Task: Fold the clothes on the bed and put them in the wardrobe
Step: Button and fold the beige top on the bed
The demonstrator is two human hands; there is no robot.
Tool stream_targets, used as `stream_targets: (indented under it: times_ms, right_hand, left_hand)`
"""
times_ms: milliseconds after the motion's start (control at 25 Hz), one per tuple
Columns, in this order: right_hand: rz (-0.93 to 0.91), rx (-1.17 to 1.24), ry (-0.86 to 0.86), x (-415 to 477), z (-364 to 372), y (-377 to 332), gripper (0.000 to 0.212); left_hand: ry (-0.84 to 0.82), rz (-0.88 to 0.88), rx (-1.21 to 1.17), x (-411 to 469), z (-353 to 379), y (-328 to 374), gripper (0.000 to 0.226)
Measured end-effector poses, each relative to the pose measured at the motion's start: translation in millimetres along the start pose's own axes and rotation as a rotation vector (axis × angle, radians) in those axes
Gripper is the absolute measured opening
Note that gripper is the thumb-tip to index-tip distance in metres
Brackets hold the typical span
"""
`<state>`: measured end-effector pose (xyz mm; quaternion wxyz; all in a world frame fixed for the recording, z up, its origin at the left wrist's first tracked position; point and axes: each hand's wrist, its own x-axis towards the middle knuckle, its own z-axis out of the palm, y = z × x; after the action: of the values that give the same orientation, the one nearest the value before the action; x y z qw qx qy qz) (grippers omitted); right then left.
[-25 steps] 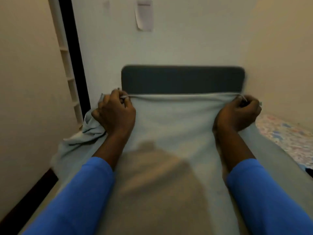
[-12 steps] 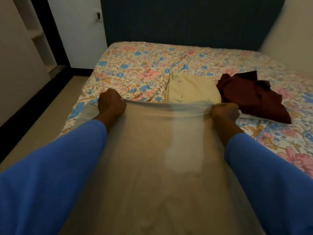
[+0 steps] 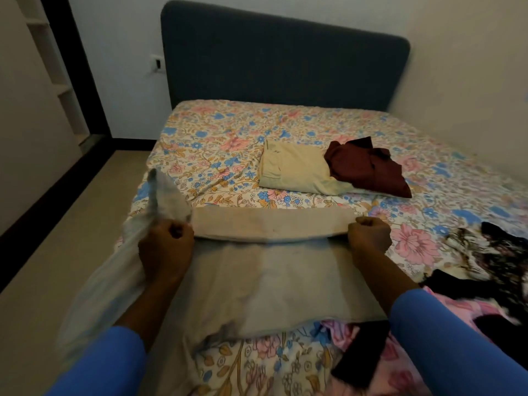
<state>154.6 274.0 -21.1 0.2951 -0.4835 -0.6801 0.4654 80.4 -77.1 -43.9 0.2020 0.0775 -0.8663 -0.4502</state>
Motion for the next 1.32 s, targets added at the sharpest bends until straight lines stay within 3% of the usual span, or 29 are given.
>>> stream_targets:
  times_ms: [80, 160, 320, 360, 440, 520, 600, 680, 760, 880, 1000, 1160, 1320]
  right_hand:
    - [-0.044, -0.256, -0.067, -11, -14, 14, 0.033]
    - [-0.102, -0.467, -0.042, -13, -23, 18, 0.04]
    - [-0.187, -0.413, 0.001, 4, -19, 5, 0.046]
    - [-0.302, -0.439, 0.01, 9, -15, 3, 0.045]
    - [-0.728, -0.528, -0.03, 13, -3, 0, 0.041]
    - [-1.009, -0.467, -0.326, -11, 30, -9, 0.04]
    - [-1.015, -0.447, -0.693, -62, 66, -15, 0.048]
    - [-0.999, -0.523, -0.907, -116, 96, -11, 0.064]
    - [-1.069, -0.654, -0.949, -150, 117, 3, 0.074]
    - [-1.191, -0.811, -0.832, -165, 123, 26, 0.08]
    - [-1.198, -0.807, -0.754, -168, 126, 26, 0.078]
    - [-1.168, -0.821, -0.746, -173, 128, 21, 0.075]
    - [-1.174, -0.843, -0.73, -178, 125, 18, 0.074]
  left_hand:
    - [-0.143, -0.027, 0.142, -10, -8, -9, 0.008]
    - [-0.165, 0.049, 0.264, -11, -14, -3, 0.005]
    - [-0.128, 0.54, 0.331, -4, 13, 8, 0.02]
    - [-0.192, 0.603, 0.382, -1, 22, 3, 0.029]
    - [-0.352, 0.647, 0.487, -4, 36, -7, 0.048]
    - [-0.421, 0.634, 0.49, -13, 38, -19, 0.058]
    - [-0.348, 0.63, 0.425, -16, 31, -18, 0.053]
    - [-0.156, 0.53, 0.404, -4, 10, -22, 0.048]
    - [-0.041, 0.273, 0.366, 26, -26, -41, 0.053]
    - [-0.256, -0.134, 0.189, 58, -69, -78, 0.063]
    - [-0.386, -0.207, -0.039, 66, -70, -87, 0.056]
    - [-0.399, -0.388, -0.352, 94, -61, -80, 0.049]
    - [-0.3, -0.81, -0.715, 130, -71, -106, 0.027]
